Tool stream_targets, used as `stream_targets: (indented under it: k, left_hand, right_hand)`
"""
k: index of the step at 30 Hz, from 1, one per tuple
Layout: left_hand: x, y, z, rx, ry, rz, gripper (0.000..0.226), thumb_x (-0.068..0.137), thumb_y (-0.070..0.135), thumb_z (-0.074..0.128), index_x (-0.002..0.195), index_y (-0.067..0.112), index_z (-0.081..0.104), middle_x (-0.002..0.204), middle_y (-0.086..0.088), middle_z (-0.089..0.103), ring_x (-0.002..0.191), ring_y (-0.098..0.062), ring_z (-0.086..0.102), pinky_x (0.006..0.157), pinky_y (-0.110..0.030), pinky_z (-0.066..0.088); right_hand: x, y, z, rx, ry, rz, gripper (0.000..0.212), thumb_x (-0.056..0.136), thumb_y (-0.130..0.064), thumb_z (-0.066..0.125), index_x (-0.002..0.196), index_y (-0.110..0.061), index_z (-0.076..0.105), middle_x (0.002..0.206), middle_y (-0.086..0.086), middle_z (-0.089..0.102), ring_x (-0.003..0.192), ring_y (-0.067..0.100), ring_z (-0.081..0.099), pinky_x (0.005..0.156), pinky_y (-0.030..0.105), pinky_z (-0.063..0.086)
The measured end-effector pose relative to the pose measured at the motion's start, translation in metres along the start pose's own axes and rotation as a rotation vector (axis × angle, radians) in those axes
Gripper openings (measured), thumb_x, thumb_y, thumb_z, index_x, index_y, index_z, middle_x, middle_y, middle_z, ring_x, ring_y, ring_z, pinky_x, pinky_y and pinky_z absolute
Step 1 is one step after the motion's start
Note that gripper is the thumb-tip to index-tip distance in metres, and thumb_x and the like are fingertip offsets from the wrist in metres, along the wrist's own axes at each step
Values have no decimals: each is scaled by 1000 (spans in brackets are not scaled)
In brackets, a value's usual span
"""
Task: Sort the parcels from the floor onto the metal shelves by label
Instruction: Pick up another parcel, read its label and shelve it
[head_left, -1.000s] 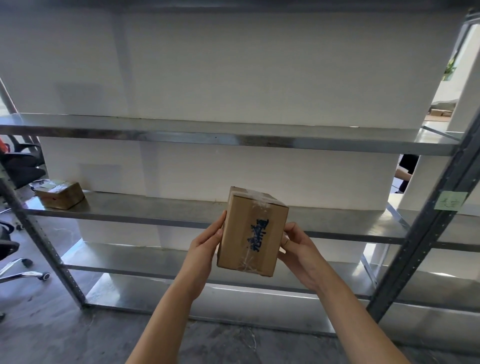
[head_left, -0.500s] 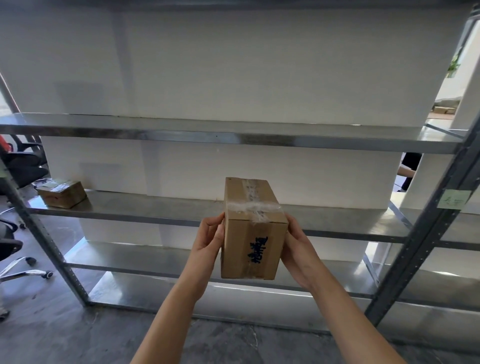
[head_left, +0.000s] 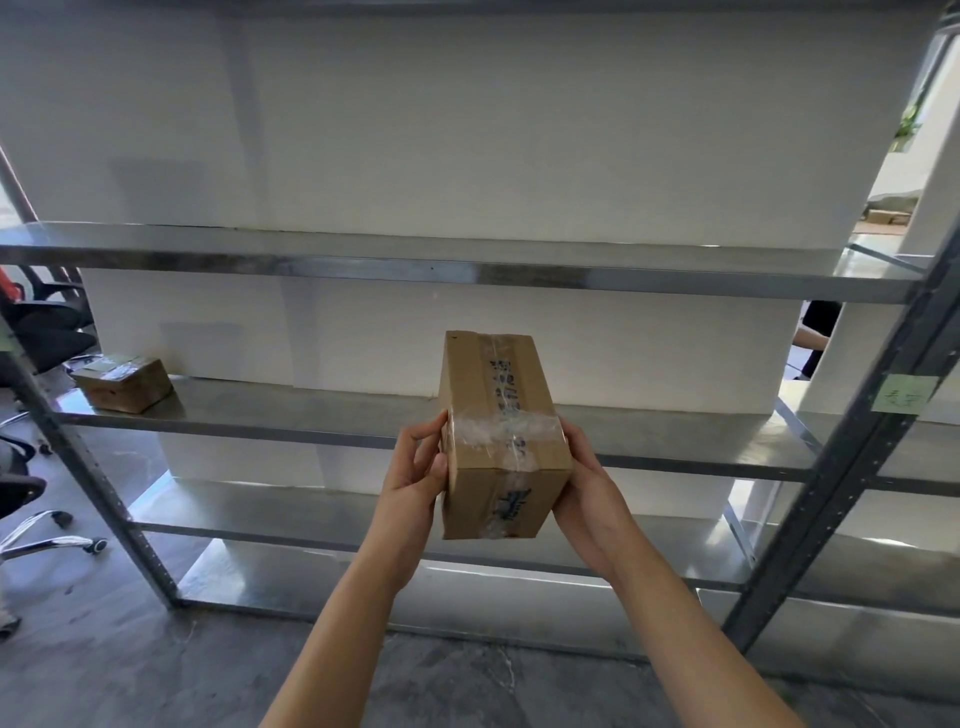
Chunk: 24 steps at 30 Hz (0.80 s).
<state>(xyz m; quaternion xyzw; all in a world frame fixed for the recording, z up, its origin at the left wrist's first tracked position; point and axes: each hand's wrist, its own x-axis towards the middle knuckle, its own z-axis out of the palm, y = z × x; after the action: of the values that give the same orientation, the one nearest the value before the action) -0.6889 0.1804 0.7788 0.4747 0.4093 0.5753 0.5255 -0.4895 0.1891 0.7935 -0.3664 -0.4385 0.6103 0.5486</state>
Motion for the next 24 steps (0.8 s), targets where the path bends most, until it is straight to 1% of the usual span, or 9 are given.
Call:
stream_targets:
  k: [3, 5, 8, 10, 13, 16, 20, 22, 24]
  left_hand:
    - [-3, 2, 2, -29, -9, 11, 24, 109, 18, 43, 124, 27, 58, 141, -2, 65, 132, -24, 60, 115, -51, 43]
    - [-5, 7, 5, -20, 6, 11, 16, 108, 32, 45, 113, 30, 60, 131, -7, 69, 124, -26, 65, 114, -50, 45]
    - [-9, 13, 8, 43, 42, 35, 22, 100, 50, 48, 102, 29, 55, 109, -9, 70, 105, -22, 69, 106, -44, 51]
    - [-9, 14, 7, 45, 37, 46, 27, 94, 53, 51, 100, 27, 54, 110, -15, 68, 104, -26, 69, 102, -41, 53]
    - [-9, 12, 2, 48, 13, 49, 26, 94, 50, 52, 102, 25, 54, 115, -14, 69, 111, -32, 68, 97, -39, 55]
    - [-12, 5, -1, 55, -17, 47, 32, 94, 48, 54, 110, 20, 53, 127, -11, 68, 121, -33, 65, 107, -49, 51]
    - [-16, -4, -8, -8, -45, 55, 48, 87, 49, 69, 114, 13, 52, 147, -12, 59, 138, -34, 53, 117, -57, 39]
    - [-15, -8, -14, -43, -69, 54, 44, 88, 37, 70, 118, 11, 51, 152, -12, 54, 143, -32, 48, 121, -56, 34]
    - [-13, -11, -18, -77, -74, 51, 41, 93, 23, 66, 126, 5, 49, 153, -11, 54, 143, -32, 48, 122, -54, 33]
  right_hand:
    - [0, -3, 0, -31, 9, -11, 34, 110, -25, 37, 138, -29, 55, 131, 2, 69, 123, 24, 63, 86, 28, 55]
    - [-1, -4, -1, -60, 1, -22, 33, 109, -22, 40, 138, -27, 54, 131, 1, 69, 122, 23, 64, 84, 28, 55]
    - [-3, -3, -2, -97, -24, -38, 36, 105, -20, 47, 141, -26, 52, 137, 2, 64, 122, 24, 63, 88, 32, 54]
    - [-3, -3, -4, -119, -29, -41, 45, 99, -22, 54, 144, -27, 49, 137, 1, 63, 119, 24, 65, 87, 35, 54]
    - [-3, -2, -7, -128, -37, -13, 44, 103, -12, 49, 145, -25, 51, 133, 3, 68, 116, 24, 67, 87, 34, 54]
    - [-4, -3, -2, -123, 20, 11, 37, 108, -27, 39, 141, -26, 56, 128, 2, 71, 119, 23, 66, 92, 36, 55]
    - [-1, -7, 5, -119, 81, 3, 35, 106, -37, 41, 134, -31, 62, 121, -3, 75, 113, 19, 70, 89, 37, 58]
    - [-1, -8, 4, -121, 89, 6, 32, 106, -35, 44, 132, -33, 64, 122, -3, 74, 114, 20, 70, 89, 39, 58]
    - [-1, -6, 2, -104, 67, 14, 32, 106, -28, 46, 133, -33, 63, 126, -1, 72, 118, 23, 67, 96, 45, 56]
